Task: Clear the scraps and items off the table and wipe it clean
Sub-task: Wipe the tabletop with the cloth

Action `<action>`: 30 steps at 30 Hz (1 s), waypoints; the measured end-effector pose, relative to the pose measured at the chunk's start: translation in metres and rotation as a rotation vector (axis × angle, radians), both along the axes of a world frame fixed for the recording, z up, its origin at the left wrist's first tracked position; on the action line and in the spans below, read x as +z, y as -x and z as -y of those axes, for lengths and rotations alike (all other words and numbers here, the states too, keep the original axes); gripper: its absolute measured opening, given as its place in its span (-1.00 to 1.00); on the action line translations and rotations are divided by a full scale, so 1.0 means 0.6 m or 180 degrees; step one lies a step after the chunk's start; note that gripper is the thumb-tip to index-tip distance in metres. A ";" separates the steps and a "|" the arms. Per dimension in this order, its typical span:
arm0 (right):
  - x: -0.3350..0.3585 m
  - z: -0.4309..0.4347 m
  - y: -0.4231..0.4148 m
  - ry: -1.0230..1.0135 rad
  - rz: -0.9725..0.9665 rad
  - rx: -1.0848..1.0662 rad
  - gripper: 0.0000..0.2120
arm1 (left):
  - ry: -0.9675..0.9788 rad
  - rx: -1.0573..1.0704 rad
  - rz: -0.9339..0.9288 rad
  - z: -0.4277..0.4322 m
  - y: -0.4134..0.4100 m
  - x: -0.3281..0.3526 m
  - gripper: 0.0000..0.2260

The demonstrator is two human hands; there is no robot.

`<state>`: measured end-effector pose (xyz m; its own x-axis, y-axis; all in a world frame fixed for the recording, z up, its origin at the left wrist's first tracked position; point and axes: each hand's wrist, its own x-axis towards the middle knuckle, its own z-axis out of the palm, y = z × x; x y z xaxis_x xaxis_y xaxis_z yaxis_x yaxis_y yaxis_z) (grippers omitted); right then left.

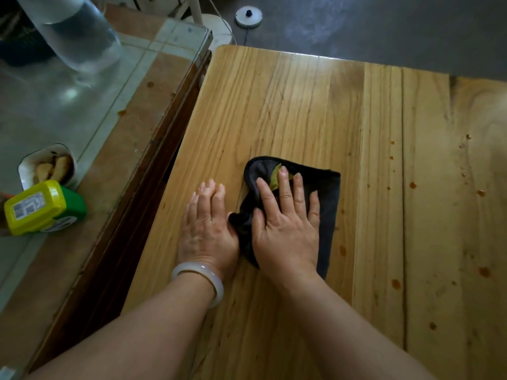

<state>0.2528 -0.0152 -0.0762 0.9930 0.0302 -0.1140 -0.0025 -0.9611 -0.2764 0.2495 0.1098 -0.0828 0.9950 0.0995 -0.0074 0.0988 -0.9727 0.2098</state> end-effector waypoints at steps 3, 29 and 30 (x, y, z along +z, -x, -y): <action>0.006 0.003 -0.023 -0.0022 -0.0214 0.0024 -0.48 | 0.0007 -0.0003 0.0027 0.000 -0.003 0.002 -0.48; 0.009 0.123 -0.234 0.0097 -0.0239 0.0110 -0.46 | 0.0091 0.0033 -0.0065 0.003 0.004 0.003 -0.51; 0.010 0.121 -0.218 0.0075 -0.0234 0.0120 -0.46 | 0.0112 0.0050 -0.0074 0.002 0.003 0.003 -0.53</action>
